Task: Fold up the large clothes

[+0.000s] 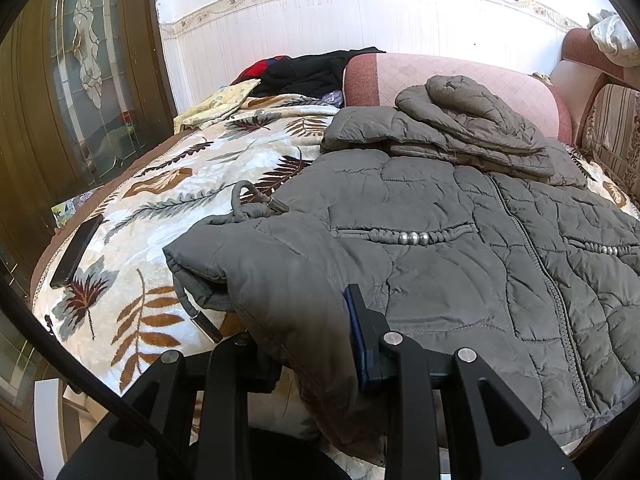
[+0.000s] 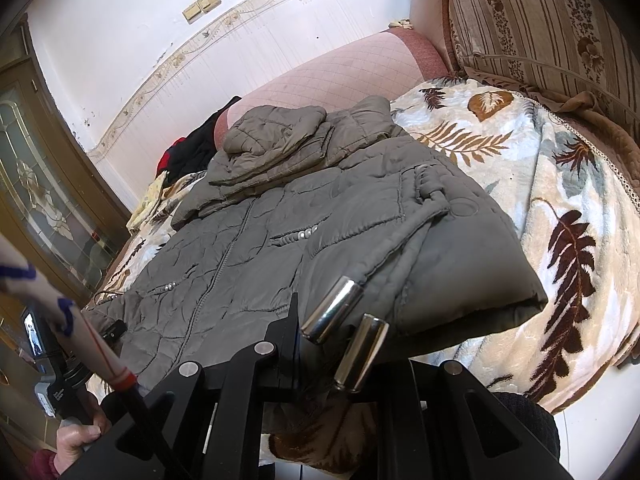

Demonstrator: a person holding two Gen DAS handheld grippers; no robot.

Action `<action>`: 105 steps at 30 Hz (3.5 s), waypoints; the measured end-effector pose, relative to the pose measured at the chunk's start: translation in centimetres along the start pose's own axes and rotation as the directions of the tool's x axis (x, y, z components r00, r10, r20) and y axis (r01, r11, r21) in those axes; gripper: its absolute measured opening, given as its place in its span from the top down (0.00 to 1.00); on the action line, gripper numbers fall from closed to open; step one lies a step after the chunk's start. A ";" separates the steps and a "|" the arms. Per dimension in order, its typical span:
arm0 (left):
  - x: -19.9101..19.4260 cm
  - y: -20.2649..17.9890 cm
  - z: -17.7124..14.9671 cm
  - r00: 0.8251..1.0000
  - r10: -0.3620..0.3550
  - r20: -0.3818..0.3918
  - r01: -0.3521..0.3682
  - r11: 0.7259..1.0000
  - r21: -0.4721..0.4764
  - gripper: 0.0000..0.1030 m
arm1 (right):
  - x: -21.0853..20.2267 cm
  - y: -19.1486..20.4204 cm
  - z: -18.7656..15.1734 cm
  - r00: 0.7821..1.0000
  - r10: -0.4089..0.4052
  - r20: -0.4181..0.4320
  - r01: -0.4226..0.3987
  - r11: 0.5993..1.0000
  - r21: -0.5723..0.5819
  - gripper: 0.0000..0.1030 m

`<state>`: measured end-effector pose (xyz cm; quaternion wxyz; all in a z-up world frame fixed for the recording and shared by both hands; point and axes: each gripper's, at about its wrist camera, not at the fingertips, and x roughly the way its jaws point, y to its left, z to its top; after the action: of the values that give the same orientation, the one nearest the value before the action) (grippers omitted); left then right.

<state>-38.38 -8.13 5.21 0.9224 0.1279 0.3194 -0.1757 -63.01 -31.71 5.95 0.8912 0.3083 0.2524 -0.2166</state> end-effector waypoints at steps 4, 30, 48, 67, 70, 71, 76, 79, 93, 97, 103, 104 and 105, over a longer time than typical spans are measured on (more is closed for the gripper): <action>0.0 0.0 0.0 1.000 0.000 0.001 0.000 1.000 0.000 0.74 | 0.0 0.0 0.0 1.000 -0.001 0.000 0.001 1.000 -0.003 0.85; -0.5 0.6 0.3 0.999 -0.028 -0.027 0.027 0.999 -0.037 0.74 | -0.5 0.2 0.3 1.000 0.001 -0.001 -0.001 1.000 -0.021 0.85; -2.1 2.1 3.0 0.996 -0.083 0.011 0.083 0.996 -0.022 0.74 | -2.5 1.2 3.1 0.998 0.039 0.042 -0.036 0.998 -0.060 0.85; -3.6 2.0 10.9 0.988 -0.133 0.078 0.133 0.991 0.010 0.74 | -4.0 3.4 10.4 0.985 0.125 0.115 -0.115 0.989 -0.093 0.85; -3.7 1.8 12.7 0.986 -0.138 0.097 0.137 0.990 0.019 0.74 | -3.8 4.0 11.9 0.983 0.129 0.130 -0.115 0.988 -0.105 0.85; -3.7 1.7 13.2 0.985 -0.139 0.102 0.138 0.990 0.021 0.74 | -3.8 4.0 12.3 0.982 0.131 0.133 -0.117 0.987 -0.106 0.85; -3.3 1.0 17.2 0.980 -0.153 0.127 0.151 0.988 0.027 0.74 | -3.0 4.1 15.1 0.978 0.140 0.153 -0.126 0.987 -0.102 0.85; -2.7 0.7 19.5 0.979 -0.161 0.129 0.159 0.987 0.027 0.74 | -2.3 4.2 17.2 0.976 0.145 0.164 -0.130 0.987 -0.099 0.85; 5.4 -1.7 32.3 0.979 -0.167 0.118 0.170 0.985 -0.014 0.61 | 5.8 4.9 28.4 0.982 0.115 0.151 -0.103 0.991 -0.088 0.85; 9.3 -2.0 36.0 0.981 -0.155 0.112 0.158 0.987 -0.017 0.48 | 10.8 3.3 32.2 0.989 0.080 0.121 -0.073 0.996 -0.057 0.85; 13.7 1.3 39.3 0.985 -0.148 0.087 0.159 0.978 -0.138 0.45 | 19.1 0.3 35.6 0.998 -0.014 0.054 0.014 1.000 -0.002 0.85; 14.4 1.9 39.4 0.986 -0.148 0.081 0.159 0.975 -0.156 0.45 | 20.4 -0.1 35.9 0.999 -0.032 0.044 0.032 0.999 0.006 0.85; 14.9 2.1 39.4 0.985 -0.154 0.076 0.164 0.973 -0.161 0.45 | 21.6 -0.5 36.2 0.998 -0.045 0.033 0.044 0.999 0.013 0.85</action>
<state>-5.17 -23.51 26.10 0.9224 0.0187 0.3128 -0.2257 -35.03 -60.90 17.85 0.8883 0.3045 0.2431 -0.2429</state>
